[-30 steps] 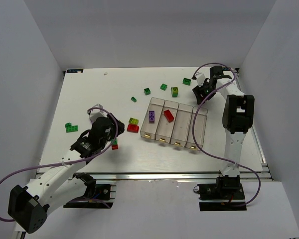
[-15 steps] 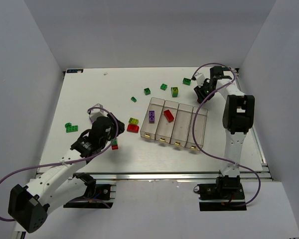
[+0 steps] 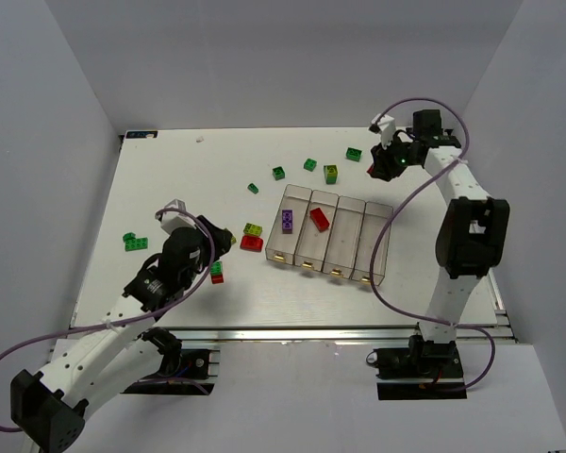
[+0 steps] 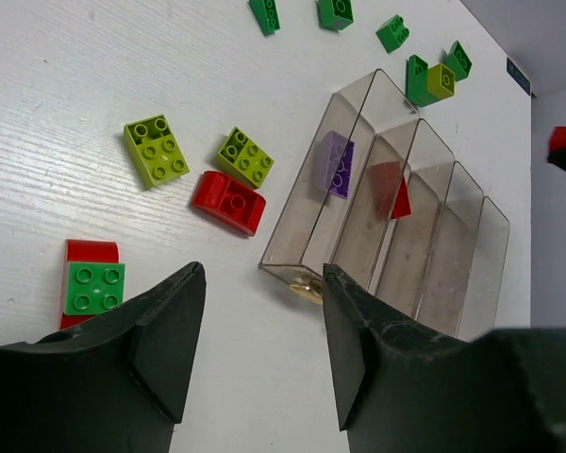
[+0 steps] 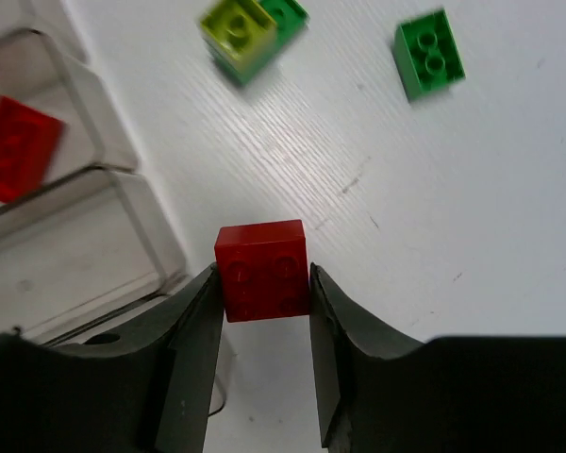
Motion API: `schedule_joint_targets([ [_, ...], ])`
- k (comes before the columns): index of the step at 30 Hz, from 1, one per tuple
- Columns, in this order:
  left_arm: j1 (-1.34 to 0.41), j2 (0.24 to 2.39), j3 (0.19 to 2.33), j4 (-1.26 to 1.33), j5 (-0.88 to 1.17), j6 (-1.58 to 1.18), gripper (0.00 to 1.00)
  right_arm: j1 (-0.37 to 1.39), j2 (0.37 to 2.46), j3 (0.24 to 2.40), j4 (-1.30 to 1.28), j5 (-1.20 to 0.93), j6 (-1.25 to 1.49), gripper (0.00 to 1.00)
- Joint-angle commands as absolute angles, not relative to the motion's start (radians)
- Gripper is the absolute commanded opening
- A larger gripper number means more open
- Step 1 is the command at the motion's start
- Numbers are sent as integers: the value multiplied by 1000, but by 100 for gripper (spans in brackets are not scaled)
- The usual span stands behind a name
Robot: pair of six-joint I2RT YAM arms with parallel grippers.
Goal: Sort the legos into containers by color
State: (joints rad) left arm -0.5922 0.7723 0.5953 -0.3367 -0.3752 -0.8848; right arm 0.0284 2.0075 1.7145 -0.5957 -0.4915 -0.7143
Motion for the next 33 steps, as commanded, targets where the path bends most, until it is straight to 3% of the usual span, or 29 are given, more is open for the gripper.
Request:
schedule_joint_targets([
  [1,-594,742,572,-336,-374,-899,63,51,1859,1640,-575,-693,-710,0],
  [11,-594,738,557,-308,-370,-894,64,227,1628,1428,-640,-819,-739,0],
  [22,-594,764,548,-281,-348,-890,66,367,1562,1256,-597,-683,-790,2],
  [28,-594,784,557,-276,-345,-888,66,431,1627,1265,-548,-626,-769,7],
  [33,-594,793,563,-279,-345,-890,68,465,1693,1276,-503,-580,-735,23],
])
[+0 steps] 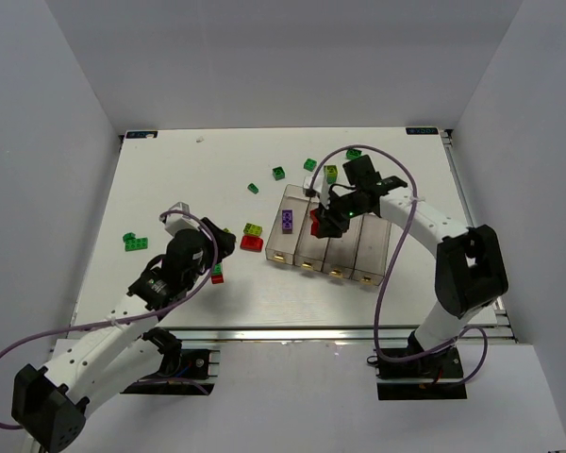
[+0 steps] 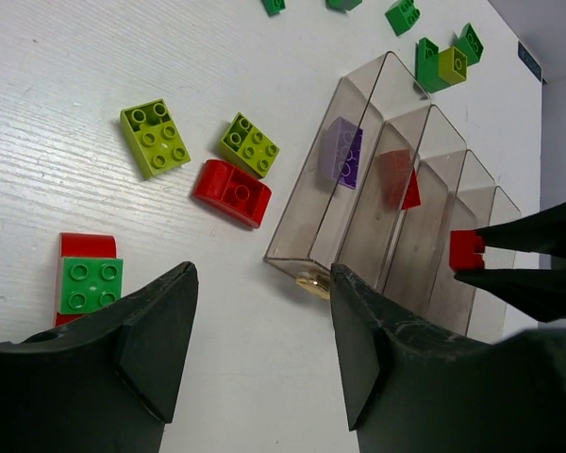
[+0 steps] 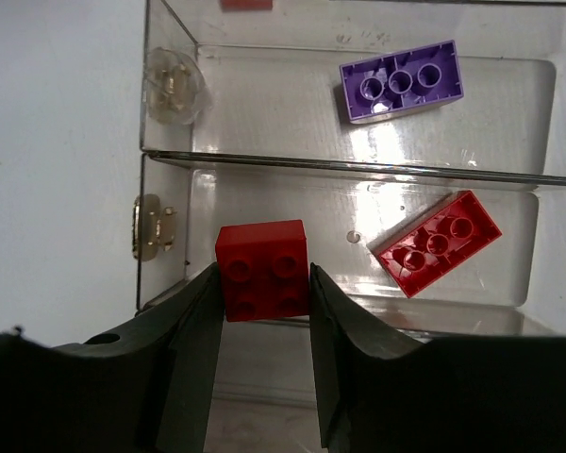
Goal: Sort the legos into containers by color
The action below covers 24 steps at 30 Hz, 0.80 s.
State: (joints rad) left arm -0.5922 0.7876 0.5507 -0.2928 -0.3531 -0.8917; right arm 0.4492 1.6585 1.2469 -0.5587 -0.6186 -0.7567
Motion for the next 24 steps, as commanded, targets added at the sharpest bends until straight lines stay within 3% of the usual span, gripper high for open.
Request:
schedule_joint_targets([
  [1,-594,795,563,-279,-344,-893,68,468,1703,1282,-494,-571,-732,26],
  [4,-594,818,574,-284,-336,-896,68,471,1744,1293,-483,-542,-715,35],
  [7,-594,850,591,-291,-324,-897,68,471,1766,1299,-469,-519,-709,56],
  [11,-594,909,629,-310,-318,-925,68,471,1756,1307,-459,-520,-698,66],
  [15,-594,1009,713,-377,-331,-995,64,466,1727,1330,-469,-528,-687,67],
  [18,-594,1107,800,-439,-333,-1067,52,456,1687,1341,-462,-546,-657,65],
  [20,-592,1189,848,-494,-333,-1123,48,443,1657,1339,-451,-566,-628,58],
  [23,-588,1306,946,-579,-315,-1195,49,425,1628,1347,-449,-597,-600,38],
  [24,-583,1339,971,-604,-299,-1210,51,419,1620,1347,-449,-604,-583,36],
])
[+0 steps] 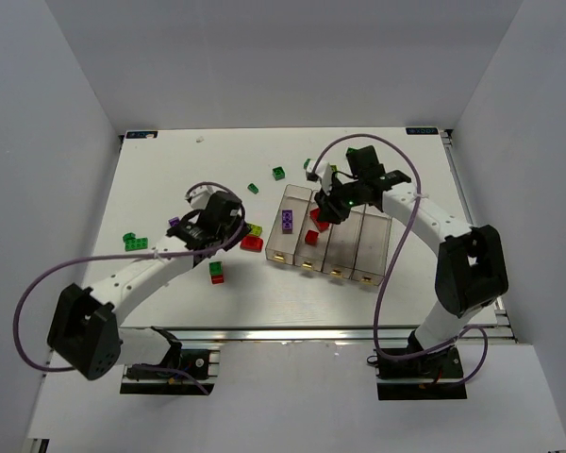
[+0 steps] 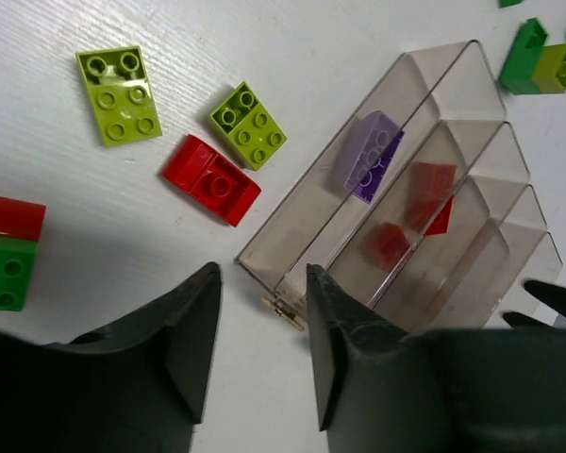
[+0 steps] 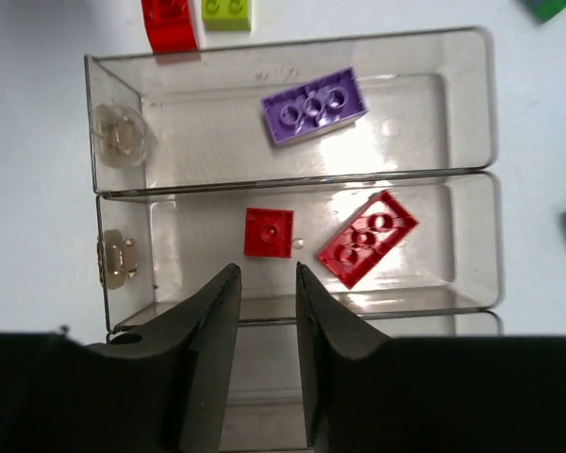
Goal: Sort the legos into containers by color
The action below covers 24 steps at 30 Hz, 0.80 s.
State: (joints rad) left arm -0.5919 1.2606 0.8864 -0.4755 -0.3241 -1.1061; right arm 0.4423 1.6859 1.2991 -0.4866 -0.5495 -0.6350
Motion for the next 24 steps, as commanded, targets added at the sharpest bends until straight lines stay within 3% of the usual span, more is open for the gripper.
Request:
schedule_joint_targets([
  [1,-580,1371,997,-632,-288,-1233,54,414,1614,1344,-449,-610,-575,34],
  [3,-568,1469,1077,-716,-278,-1250,66,400,1591,1335,-434,-620,-560,36],
  [6,-555,1567,1152,-778,-252,-1255,70,387,1568,1310,-411,-621,-542,42],
  [24,-529,1778,1229,-666,-118,-1206,70,319,1555,1250,-383,-667,-515,44],
])
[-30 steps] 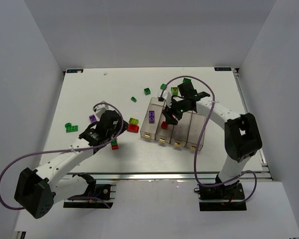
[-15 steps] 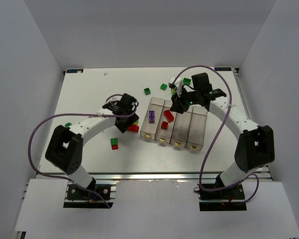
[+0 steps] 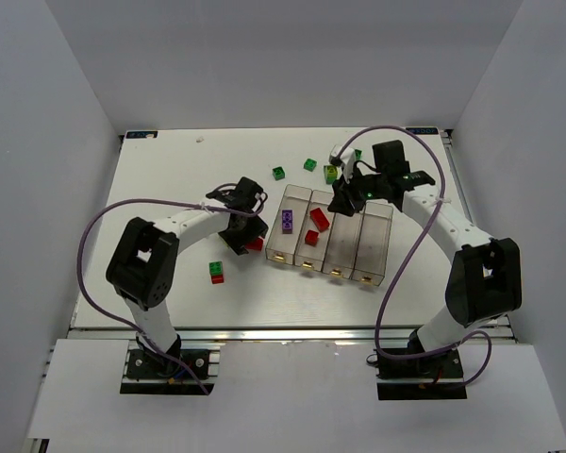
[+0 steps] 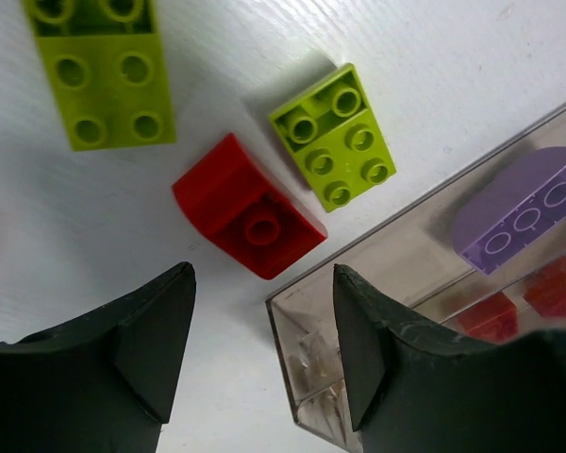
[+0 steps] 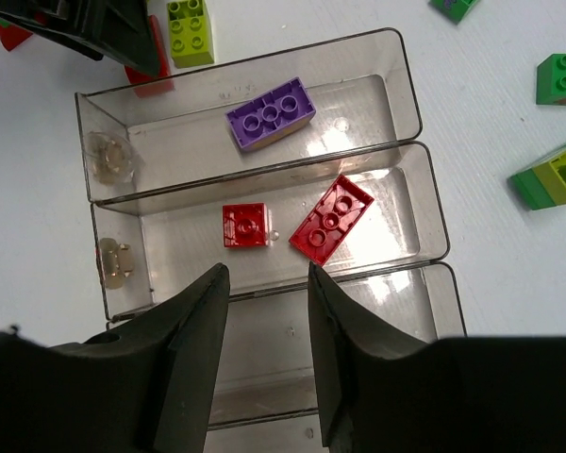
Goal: Sort the legos into containers by color
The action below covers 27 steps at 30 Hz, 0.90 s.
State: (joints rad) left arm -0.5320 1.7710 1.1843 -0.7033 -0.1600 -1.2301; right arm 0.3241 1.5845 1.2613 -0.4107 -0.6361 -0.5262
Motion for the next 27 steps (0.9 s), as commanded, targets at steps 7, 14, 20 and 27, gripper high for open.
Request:
schedule_joint_targets([
  [7,-529,1838,1284,-710,-140,-1181,70,310,1554,1230,-370,-678,-500,45],
  [14,-529,1884,1304,-742,-170,-1181,72,305,1552,1224,-368,-684,-494,45],
  [20,-525,1899,1289,-730,-176,-1186,73,299,1549,1221,-368,-684,-491,45],
  [27,-522,1888,1292,-768,-256,-1177,69,299,1540,1212,-361,-693,-479,45],
])
